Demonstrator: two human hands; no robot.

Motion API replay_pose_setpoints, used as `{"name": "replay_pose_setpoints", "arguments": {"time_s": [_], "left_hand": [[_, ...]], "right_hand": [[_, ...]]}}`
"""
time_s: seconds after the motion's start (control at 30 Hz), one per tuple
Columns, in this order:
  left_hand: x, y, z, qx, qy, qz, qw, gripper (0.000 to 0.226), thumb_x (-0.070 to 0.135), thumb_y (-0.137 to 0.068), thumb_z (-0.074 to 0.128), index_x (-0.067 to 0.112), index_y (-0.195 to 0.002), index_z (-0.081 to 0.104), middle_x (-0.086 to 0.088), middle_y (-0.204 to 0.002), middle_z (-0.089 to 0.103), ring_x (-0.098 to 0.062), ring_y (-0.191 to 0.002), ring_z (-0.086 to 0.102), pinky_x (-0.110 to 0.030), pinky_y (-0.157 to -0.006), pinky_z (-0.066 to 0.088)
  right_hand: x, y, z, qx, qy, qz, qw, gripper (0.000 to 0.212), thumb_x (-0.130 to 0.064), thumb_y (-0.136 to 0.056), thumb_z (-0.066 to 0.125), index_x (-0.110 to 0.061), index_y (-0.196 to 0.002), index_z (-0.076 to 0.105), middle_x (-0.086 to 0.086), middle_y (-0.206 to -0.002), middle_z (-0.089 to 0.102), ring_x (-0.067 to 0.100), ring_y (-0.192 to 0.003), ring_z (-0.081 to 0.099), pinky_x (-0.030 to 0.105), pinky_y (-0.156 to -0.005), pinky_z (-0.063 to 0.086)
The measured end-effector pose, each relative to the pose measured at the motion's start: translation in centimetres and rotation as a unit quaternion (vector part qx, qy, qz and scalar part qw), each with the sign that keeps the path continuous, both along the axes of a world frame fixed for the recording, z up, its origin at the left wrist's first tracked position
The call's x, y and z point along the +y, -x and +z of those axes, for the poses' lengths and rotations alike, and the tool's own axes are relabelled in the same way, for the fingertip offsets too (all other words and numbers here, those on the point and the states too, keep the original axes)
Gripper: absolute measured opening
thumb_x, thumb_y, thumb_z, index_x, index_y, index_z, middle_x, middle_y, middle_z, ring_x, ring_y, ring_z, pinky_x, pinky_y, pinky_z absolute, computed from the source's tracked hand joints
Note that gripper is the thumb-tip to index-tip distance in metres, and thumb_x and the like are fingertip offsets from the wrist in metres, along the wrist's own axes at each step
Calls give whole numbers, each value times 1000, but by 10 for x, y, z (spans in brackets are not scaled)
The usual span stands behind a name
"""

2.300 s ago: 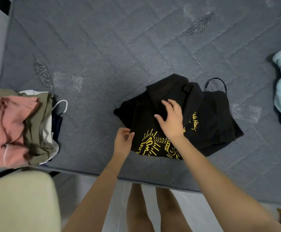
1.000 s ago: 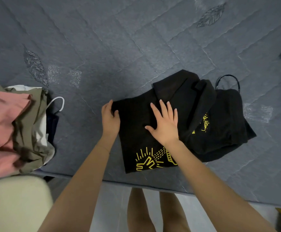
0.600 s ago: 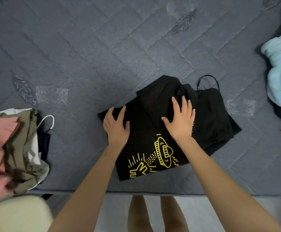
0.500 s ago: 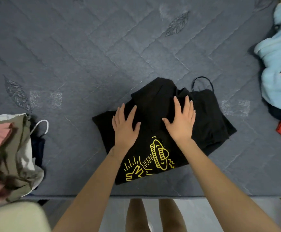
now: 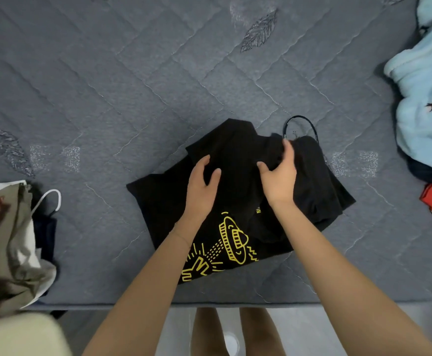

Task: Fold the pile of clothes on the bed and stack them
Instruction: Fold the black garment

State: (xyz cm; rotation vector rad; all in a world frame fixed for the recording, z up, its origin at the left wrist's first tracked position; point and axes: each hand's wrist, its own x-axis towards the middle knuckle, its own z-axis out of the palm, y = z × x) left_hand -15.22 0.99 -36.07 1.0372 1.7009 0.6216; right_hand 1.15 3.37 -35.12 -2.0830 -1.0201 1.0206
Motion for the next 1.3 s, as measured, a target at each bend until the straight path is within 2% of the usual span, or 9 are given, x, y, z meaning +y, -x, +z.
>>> {"name": "replay_pose_setpoints", "arguments": {"time_s": [0.1, 0.27, 0.33, 0.47, 0.67, 0.93, 1.07, 1.2, 1.3], "left_hand": [[-1, 13, 11, -141, 58, 143, 978, 44, 32, -98, 53, 23, -139, 43, 2, -138, 51, -10, -127, 48, -23, -104, 38], [-8, 56, 16, -210, 59, 195, 956, 40, 47, -95, 50, 28, -130, 46, 2, -132, 55, -14, -122, 53, -39, -107, 40], [-13, 73, 16, -230, 87, 202, 948, 61, 54, -86, 56, 22, -136, 45, -2, -134, 55, -18, -124, 53, -43, -108, 41], [-31, 101, 13, -202, 150, 161, 954, 71, 46, -77, 71, 13, -136, 50, -8, -126, 63, -23, -116, 61, -42, -102, 47], [-68, 112, -6, -8, 40, 159, 986, 20, 23, -92, 65, 20, -110, 56, 7, -101, 63, -7, -96, 61, -26, -84, 51], [-102, 111, -8, 83, -50, 204, 974, 11, 28, -101, 50, 17, -102, 49, 11, -88, 53, 4, -78, 53, -13, -72, 44], [-108, 112, -2, 90, -105, 213, 967, 9, 18, -104, 41, 13, -97, 44, 11, -81, 45, 8, -68, 45, -9, -67, 41], [-110, 110, 6, 102, -147, 267, 947, 10, 16, -105, 34, 12, -97, 39, 12, -79, 40, 10, -64, 42, -8, -63, 39], [-114, 106, 8, 108, -129, 276, 946, 9, 16, -106, 32, 11, -100, 37, 11, -77, 39, 11, -59, 43, -6, -58, 39]], "right_hand": [[-12, 26, 14, 25, -46, 114, 992, 65, 3, -83, 68, -12, -141, 44, -2, -110, 61, 3, -104, 55, 5, -94, 38], [-41, 74, 23, 137, 9, 302, 943, 78, 8, -85, 59, -18, -151, 29, 0, -115, 70, 2, -114, 55, -1, -98, 28], [-56, 85, 19, 178, 63, 366, 911, 81, 6, -88, 57, -24, -154, 20, -2, -119, 69, -3, -120, 49, -7, -95, 19], [-82, 94, 12, 215, 118, 433, 867, 76, -9, -92, 60, -30, -153, 20, -6, -131, 61, 1, -122, 50, 5, -99, 32], [-92, 59, -7, -32, 59, 254, 965, 45, -13, -90, 64, -15, -134, 53, 4, -124, 60, 20, -120, 51, 39, -107, 39], [-112, 12, -26, -198, 201, 301, 911, 86, -37, -85, 70, -29, -153, 18, 4, -162, 7, 24, -149, -2, 53, -119, -1], [-120, 4, -26, -214, 215, 306, 902, 99, -59, -81, 66, -38, -154, 3, 0, -163, -9, 26, -149, -14, 54, -117, -5], [-126, 15, -18, -219, 178, 302, 911, 92, -61, -82, 63, -35, -154, 11, 3, -163, 3, 28, -149, -6, 51, -118, -2], [-129, 36, -12, -239, 113, 319, 910, 75, -55, -82, 67, -24, -143, 38, 8, -143, 37, 29, -136, 31, 46, -112, 25]]}}
